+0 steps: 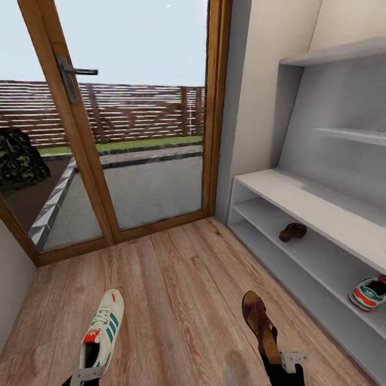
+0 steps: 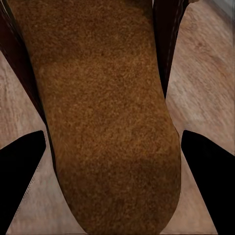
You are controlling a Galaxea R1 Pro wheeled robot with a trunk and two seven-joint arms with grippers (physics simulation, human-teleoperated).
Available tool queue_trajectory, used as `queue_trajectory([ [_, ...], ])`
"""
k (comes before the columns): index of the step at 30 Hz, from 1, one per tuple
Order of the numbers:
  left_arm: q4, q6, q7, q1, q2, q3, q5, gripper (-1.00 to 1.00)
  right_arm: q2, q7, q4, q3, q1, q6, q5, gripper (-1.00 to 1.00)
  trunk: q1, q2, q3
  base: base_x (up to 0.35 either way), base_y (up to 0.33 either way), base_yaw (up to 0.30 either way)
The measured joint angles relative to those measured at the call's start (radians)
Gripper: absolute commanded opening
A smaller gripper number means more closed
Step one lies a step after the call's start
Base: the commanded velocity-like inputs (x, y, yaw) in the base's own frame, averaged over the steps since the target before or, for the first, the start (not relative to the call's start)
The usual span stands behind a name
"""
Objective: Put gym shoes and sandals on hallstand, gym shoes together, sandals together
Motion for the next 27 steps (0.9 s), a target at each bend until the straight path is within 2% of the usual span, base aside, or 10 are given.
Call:
queue_trajectory([
  [8,0.000,0.000,0.000,0.000,0.000,0.000,-0.001,-1.00,0.000,0.000,0.000,0.000,0.000,0.000,0.000,-1.00,0.000,0.000,0.000,0.000,0.244,-0.265],
  [27,0.000,0.000,0.000,0.000,0.000,0.000,-0.002,-1.00,0.001,0.001,0.000,0.000,0.000,0.000,0.000,-1.00,0.000,0.000,0.000,0.000,0.010,-0.265],
])
